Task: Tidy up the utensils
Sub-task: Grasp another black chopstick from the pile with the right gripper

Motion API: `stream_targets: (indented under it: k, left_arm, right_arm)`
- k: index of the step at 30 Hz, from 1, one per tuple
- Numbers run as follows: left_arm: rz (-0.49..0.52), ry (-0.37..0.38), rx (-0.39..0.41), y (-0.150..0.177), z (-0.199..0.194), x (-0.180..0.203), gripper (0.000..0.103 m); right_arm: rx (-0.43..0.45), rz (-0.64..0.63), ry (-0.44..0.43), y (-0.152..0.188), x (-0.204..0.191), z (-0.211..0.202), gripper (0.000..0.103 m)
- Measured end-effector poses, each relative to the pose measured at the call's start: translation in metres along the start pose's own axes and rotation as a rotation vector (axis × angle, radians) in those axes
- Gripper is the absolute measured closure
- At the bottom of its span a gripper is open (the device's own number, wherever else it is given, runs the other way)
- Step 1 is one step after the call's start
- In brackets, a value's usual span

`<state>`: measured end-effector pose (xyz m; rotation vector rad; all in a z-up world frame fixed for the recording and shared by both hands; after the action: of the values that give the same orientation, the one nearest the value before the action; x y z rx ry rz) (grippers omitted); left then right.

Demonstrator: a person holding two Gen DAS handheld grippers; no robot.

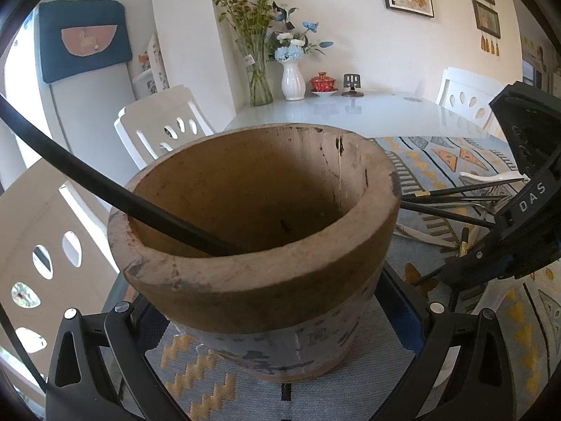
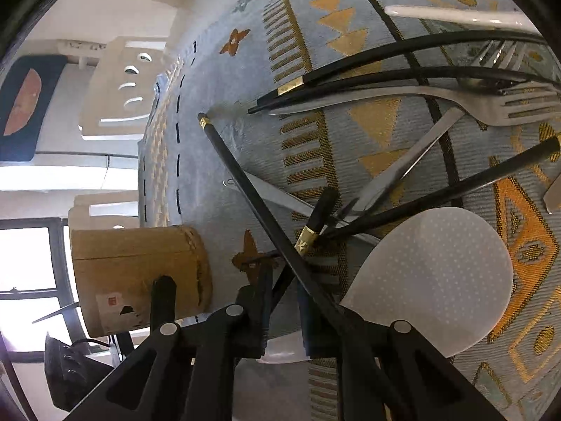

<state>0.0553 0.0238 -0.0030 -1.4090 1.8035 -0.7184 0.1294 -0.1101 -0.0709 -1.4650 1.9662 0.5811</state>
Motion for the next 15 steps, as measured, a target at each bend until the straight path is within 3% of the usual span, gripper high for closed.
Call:
stream_targets:
  k: [10, 15]
  left_arm:
    - [0.001, -0.004, 0.003, -0.002, 0.001, -0.002, 0.001]
    - [0.007, -0.008, -0.009, -0.001, 0.003, -0.001, 0.001]
  right_arm:
    - [0.073, -0.039, -0.056, 0.016, 0.010, -0.018, 0.091]
    - [0.097, -0.035, -0.208, 0.023, 0.013, -0.034, 0.092]
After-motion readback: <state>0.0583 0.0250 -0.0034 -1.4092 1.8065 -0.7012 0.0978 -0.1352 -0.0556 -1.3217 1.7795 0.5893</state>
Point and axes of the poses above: each gripper's, at about its wrist camera, not at the fingertips, and z roughly the way its jaws point, x to its right, y to its underside, the point moved 6 cm from there along z, roughly the way its jaws point, and after that the axes turned 5 degrees about z, right-handed, at the moved point
